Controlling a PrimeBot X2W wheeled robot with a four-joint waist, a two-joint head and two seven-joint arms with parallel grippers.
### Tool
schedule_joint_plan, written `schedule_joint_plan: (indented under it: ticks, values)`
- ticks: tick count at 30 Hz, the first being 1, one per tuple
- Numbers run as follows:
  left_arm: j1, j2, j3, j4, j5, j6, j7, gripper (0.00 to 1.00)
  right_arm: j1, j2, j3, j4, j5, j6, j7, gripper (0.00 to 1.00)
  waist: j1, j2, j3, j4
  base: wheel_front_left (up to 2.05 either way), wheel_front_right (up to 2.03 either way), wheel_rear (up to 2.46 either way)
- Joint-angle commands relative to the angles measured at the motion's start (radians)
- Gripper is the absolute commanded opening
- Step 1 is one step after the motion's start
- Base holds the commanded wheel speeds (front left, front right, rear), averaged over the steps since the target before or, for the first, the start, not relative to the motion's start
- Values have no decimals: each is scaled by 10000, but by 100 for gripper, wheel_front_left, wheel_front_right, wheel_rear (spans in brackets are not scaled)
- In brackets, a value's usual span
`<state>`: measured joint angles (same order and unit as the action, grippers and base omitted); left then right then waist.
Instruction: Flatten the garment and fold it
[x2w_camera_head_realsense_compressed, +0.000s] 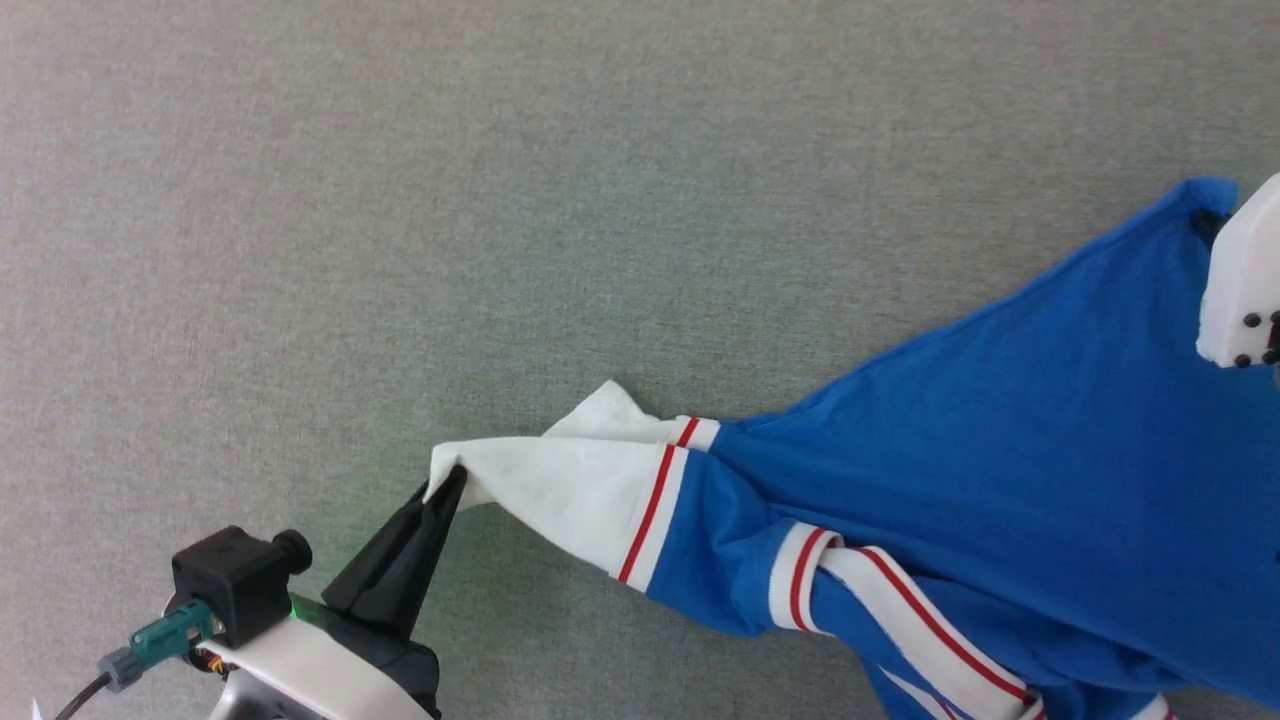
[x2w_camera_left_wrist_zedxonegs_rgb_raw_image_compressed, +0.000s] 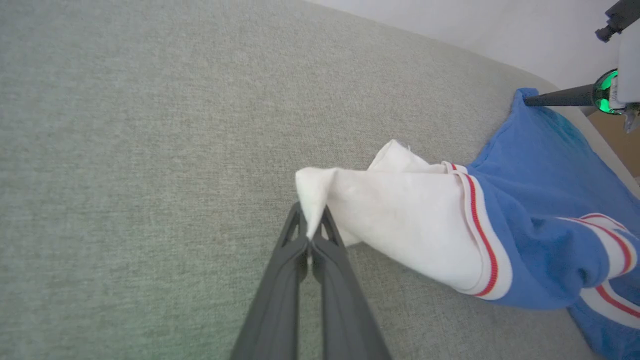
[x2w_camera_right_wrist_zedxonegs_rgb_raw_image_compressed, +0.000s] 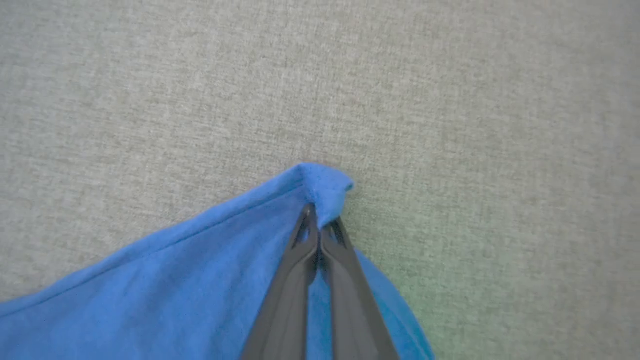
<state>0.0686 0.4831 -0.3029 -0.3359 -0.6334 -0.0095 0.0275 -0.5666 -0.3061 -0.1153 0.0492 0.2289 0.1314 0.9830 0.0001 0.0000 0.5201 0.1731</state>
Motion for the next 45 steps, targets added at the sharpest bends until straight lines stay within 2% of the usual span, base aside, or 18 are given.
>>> schedule_joint_plan:
  ticks: [1,5,10,15,20,25,32,37,45]
  values:
    - [-170,45,25,18,2,-17,-19,0,330,110,4,146,36,-7,-64,0,-1,0,-313,-186,0,0,0]
    - [-560,75,69,85,314,-32,-274,0,267,587,-450,-60,231,-7,-1251,0,-1,0,-1053,-375,0,0,0]
    - [-1853,-11,101,577,779,-230,-734,0,199,1298,-969,-252,789,-7,-2903,0,-1,0,-2252,-679,0,0,0]
    - [-3663,9,260,1530,1031,-500,-979,0,-278,1573,-1165,-223,965,-7,-4440,0,-1,0,-3343,-1055,0,0,0]
    - [-5760,-79,459,2802,1361,-568,-1275,0,-1153,1737,-996,260,1008,-7,-5604,0,-1,0,-4194,-1335,0,0,0]
    - [-7791,37,282,4091,1635,-788,-994,0,-2281,1821,-528,931,1014,-7,-6149,0,-1,0,-4777,-1609,0,0,0]
    - [-10233,-153,236,5677,1593,-888,-554,0,-3860,1918,5,2234,839,-7,-6515,0,-1,0,-5170,-1959,0,0,0]
    - [-11910,-132,333,6621,1639,-868,-226,0,-5119,2069,114,3311,551,-7,-6761,0,-1,0,-5160,-2241,0,0,0]
    - [-13729,247,-446,7457,1951,-1098,870,0,-6689,2276,251,4696,49,-7,-6636,0,-1,0,-4504,-2523,0,0,0]
